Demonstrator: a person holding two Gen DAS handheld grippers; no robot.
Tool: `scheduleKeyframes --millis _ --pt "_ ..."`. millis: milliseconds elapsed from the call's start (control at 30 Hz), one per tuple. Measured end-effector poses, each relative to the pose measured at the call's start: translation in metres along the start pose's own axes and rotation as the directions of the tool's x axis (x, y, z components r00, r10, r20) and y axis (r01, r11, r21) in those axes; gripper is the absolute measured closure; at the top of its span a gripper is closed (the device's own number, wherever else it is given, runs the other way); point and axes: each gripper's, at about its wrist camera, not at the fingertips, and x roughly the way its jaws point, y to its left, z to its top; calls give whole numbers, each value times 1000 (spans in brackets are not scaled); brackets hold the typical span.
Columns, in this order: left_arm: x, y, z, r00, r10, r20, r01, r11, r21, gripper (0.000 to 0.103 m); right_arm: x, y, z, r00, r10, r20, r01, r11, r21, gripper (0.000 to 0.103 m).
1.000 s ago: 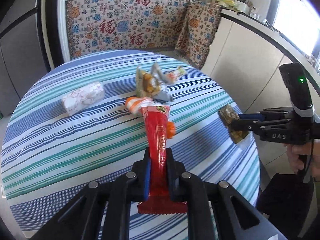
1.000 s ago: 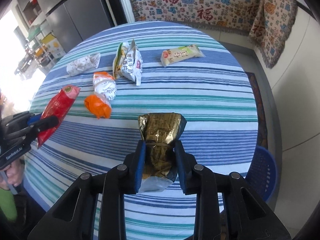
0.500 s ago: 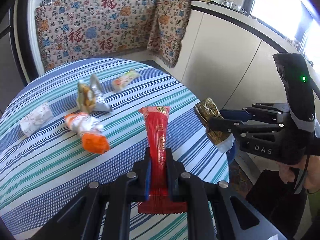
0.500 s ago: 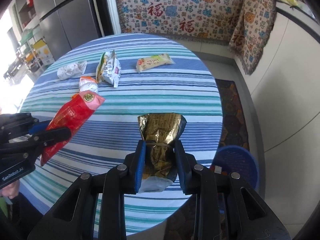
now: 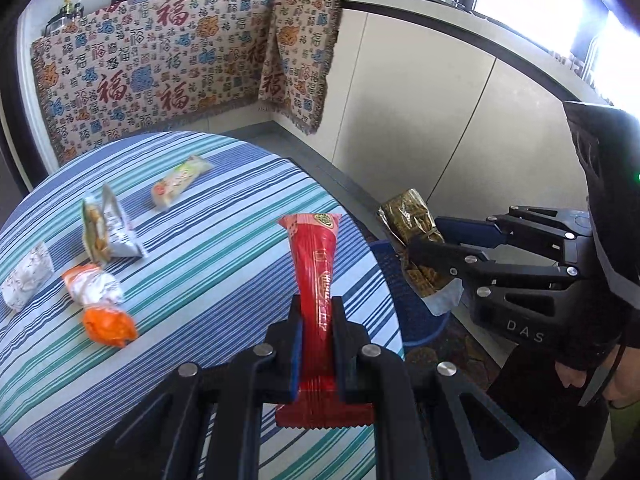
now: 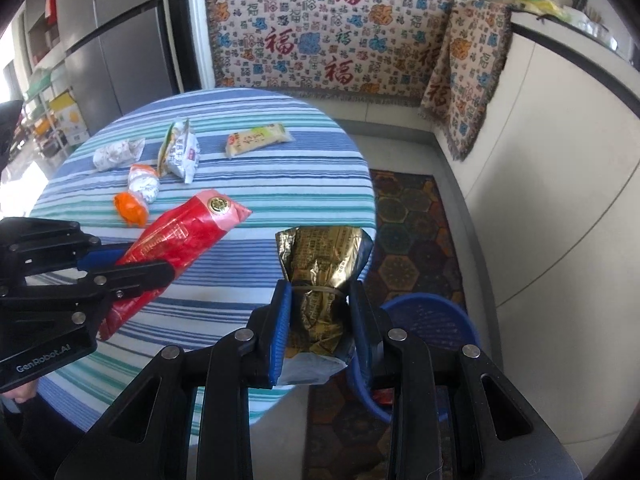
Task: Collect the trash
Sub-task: 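Carry the red wrapper and gold package to the blue basket and release both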
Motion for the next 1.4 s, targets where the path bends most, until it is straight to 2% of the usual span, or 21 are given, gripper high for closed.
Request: scheduleKeyframes --millis 133,233,400,667,867,1100,1133,1167,1200,1233,1400 --pt "14 -18 7 1000 -17 -8 17 1000 9 91 2 -22 -6 1000 1 -8 -1 999 41 74" --pt "32 -37 15 999 -31 -24 31 999 21 91 6 -52 -12 1000 7 -26 -4 993 115 74" --pt "70 -74 33 997 -65 -50 67 996 49 91 14 -120 -28 998 -7 -62 23 964 264 74" --pt "138 -124 48 990 -103 -94 111 990 83 91 33 -195 -54 992 -39 -116 81 921 382 74" --pt "182 -146 44 985 -90 -145 107 988 114 91 49 -226 -73 991 -19 -130 77 883 463 73" --pt "215 -158 38 978 -110 -177 136 981 139 90 58 -245 -79 992 3 -130 62 866 496 72" --pt "218 -159 38 978 -120 -169 144 980 137 87 60 -247 -79 992 5 -125 58 866 497 70" --pt "222 -158 38 978 -122 -169 145 981 132 72 61 -249 -80 993 5 -119 56 863 502 67" --pt "228 -155 39 979 -109 -174 131 984 124 61 62 -250 -81 994 9 -112 50 859 509 58" --pt "230 -153 39 981 -91 -169 111 987 114 49 63 -252 -82 994 11 -108 47 854 518 53" --pt "219 -145 41 988 -79 -135 92 992 87 49 54 -256 -80 997 -5 -83 48 847 530 50"
